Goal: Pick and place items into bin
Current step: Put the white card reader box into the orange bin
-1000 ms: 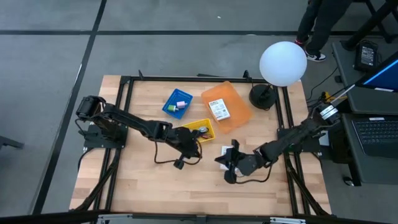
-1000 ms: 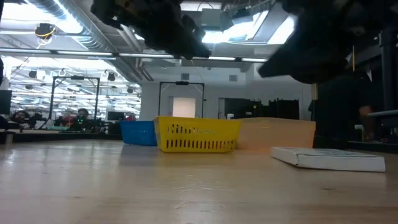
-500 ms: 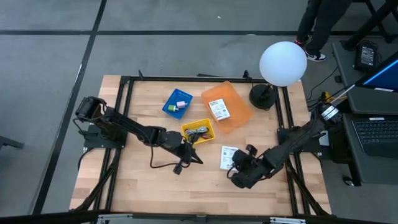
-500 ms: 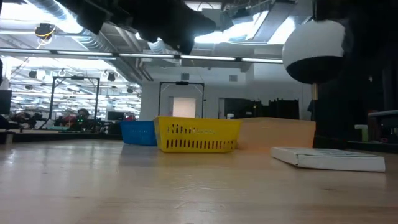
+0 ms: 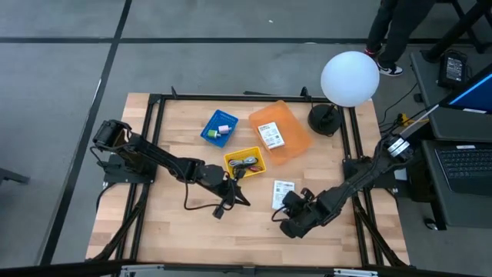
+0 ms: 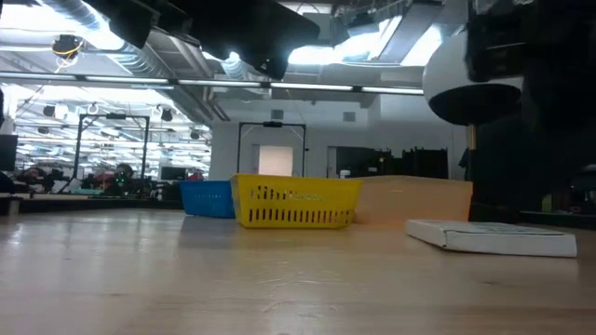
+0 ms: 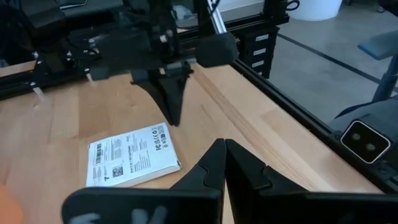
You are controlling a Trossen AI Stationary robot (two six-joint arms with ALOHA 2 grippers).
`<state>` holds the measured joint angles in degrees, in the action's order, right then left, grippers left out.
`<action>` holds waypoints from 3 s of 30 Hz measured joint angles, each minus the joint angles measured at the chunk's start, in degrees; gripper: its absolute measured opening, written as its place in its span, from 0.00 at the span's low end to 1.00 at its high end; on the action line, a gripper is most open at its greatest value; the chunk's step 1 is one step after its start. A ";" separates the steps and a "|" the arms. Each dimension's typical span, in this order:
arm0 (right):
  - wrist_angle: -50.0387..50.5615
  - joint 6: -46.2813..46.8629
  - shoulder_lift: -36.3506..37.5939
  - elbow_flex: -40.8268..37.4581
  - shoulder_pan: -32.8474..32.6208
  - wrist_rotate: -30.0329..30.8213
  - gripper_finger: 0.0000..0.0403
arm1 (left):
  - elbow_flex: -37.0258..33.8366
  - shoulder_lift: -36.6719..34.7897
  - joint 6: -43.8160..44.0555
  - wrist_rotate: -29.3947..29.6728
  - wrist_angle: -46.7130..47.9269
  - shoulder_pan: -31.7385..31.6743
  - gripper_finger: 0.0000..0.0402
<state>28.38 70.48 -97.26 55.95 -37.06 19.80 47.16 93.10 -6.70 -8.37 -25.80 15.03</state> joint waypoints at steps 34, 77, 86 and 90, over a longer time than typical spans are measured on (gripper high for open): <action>-9.80 -6.76 -6.67 0.01 5.07 2.13 0.00 | 0.00 0.00 1.49 1.43 0.29 0.04 0.01; 13.15 -11.67 -5.93 12.60 -5.34 -9.81 0.00 | 0.02 0.00 3.17 1.23 0.04 0.04 0.01; 22.40 2.75 -5.89 13.39 -9.18 -9.86 0.00 | 0.02 0.00 4.97 1.23 0.06 0.04 0.01; 24.63 4.39 -5.87 13.36 -10.48 -9.91 0.00 | 0.02 0.00 5.20 1.23 0.06 0.04 0.01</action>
<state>53.01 74.87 -103.13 69.31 -47.54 9.89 47.18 93.10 -1.50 -7.14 -25.74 15.07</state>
